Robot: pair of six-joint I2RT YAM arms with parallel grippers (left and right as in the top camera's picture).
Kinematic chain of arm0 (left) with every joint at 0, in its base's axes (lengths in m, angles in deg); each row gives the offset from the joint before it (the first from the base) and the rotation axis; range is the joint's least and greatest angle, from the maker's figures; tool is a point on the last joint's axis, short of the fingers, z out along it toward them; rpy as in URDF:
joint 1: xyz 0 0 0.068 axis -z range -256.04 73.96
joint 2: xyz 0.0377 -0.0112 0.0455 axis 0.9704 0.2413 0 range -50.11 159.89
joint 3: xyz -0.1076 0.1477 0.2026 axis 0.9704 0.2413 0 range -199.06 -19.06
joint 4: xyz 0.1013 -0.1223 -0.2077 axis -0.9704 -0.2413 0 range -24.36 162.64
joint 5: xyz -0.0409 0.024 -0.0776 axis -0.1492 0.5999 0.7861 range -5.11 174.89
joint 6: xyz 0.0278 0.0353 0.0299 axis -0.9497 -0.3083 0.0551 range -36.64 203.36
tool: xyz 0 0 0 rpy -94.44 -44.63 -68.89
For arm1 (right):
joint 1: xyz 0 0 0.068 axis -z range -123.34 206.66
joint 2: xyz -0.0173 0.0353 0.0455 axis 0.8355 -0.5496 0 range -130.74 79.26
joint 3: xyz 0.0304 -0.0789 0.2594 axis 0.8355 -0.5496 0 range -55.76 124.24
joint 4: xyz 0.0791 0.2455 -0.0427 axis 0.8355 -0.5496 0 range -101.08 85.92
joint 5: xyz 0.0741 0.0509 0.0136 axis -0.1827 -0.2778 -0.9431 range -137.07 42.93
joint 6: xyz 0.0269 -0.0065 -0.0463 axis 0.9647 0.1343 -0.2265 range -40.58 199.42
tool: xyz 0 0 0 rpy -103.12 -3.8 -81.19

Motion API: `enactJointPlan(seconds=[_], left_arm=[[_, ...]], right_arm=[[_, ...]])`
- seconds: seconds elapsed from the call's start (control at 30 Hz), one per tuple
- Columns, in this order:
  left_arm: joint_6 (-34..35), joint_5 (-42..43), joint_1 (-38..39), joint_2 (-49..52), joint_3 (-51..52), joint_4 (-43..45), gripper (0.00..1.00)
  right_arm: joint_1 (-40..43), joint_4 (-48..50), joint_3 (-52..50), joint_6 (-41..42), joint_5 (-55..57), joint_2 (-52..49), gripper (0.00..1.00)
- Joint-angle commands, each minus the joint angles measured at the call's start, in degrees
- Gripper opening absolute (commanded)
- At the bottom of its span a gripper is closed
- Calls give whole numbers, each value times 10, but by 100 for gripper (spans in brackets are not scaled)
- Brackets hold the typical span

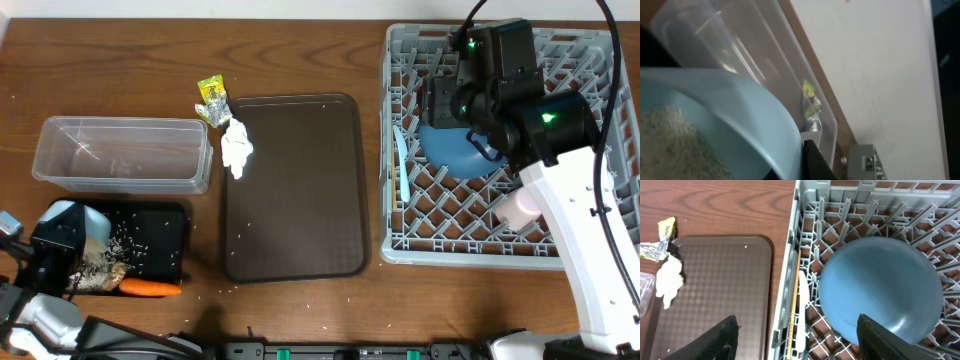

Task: Sort waste into correct bins and load items into the dishwasher rack
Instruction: 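Tip the bowl with the left gripper to pour rice onto the black tray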

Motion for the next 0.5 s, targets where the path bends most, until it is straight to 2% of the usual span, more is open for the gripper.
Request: enactJointPlan(seconds=[0.0, 0.03, 0.1, 0.13, 0.17, 0.2, 0.23, 0.3, 0.37, 0.43, 0.47], left_arm=[[3, -64, -1, 1, 7, -2, 6], [29, -41, -5, 1, 8, -2, 6], [-1, 26, -8, 1, 9, 27, 6], [14, 26, -8, 1, 9, 31, 6], [58, 63, -15, 1, 8, 34, 6], [67, 114, -21, 1, 7, 54, 6], [52, 130, -22, 1, 7, 77, 6], [20, 69, -22, 1, 8, 82, 6], [24, 14, -22, 1, 9, 53, 6], [46, 58, -22, 1, 9, 48, 6], [25, 91, -21, 1, 9, 58, 6]], right_arm=[[3, 0, 1, -1, 0, -1, 69], [3, 0, 1, -1, 0, -1, 69], [3, 0, 1, -1, 0, -1, 69], [3, 3, 1, -1, 0, -1, 70], [3, 6, 1, -1, 0, -1, 69], [3, 7, 1, -1, 0, -1, 69], [3, 6, 1, -1, 0, -1, 69], [3, 6, 1, -1, 0, -1, 70], [3, 7, 1, -1, 0, -1, 70], [3, 9, 1, -1, 0, -1, 70], [3, 9, 1, -1, 0, -1, 70]])
